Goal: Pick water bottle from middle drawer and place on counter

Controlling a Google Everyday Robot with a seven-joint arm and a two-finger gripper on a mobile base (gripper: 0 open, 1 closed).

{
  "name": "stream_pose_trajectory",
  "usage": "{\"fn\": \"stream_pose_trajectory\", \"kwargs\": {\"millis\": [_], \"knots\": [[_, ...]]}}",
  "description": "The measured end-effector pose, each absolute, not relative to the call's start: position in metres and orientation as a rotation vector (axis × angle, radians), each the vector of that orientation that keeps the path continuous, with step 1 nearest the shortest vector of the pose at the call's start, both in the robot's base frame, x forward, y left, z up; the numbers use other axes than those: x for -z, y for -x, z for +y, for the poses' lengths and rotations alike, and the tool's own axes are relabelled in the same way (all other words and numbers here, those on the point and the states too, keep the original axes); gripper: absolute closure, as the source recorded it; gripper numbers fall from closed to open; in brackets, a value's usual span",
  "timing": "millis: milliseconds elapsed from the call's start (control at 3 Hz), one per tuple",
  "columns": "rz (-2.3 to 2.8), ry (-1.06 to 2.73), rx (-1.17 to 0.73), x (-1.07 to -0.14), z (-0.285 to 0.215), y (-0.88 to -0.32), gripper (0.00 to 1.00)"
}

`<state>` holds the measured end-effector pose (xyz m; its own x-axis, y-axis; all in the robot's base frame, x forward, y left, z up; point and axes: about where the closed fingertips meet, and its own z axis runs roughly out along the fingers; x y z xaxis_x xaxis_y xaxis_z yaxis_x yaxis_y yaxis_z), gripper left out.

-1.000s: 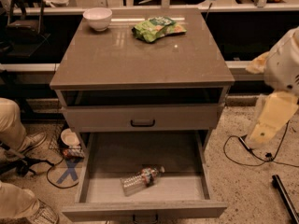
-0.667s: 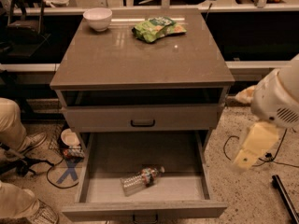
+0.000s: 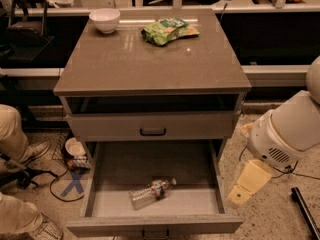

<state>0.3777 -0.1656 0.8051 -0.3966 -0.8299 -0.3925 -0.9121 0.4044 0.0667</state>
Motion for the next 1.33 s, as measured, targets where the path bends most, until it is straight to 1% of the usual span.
{"fn": "stream_pose_trajectory", "kwargs": {"millis": [333,667,1000,1333], "knots": [[2.373,1.49,-0.427,-0.792,-0.167,-0.377,0.0],[2.361,1.514,-0.463,-0.72,-0.142,-0.38,0.0],[2.302,1.498,-0.574,-0.658,-0.109,-0.395,0.0],[2.22,1.533,-0.758,-0.61,-0.065,-0.405,0.0]]}}
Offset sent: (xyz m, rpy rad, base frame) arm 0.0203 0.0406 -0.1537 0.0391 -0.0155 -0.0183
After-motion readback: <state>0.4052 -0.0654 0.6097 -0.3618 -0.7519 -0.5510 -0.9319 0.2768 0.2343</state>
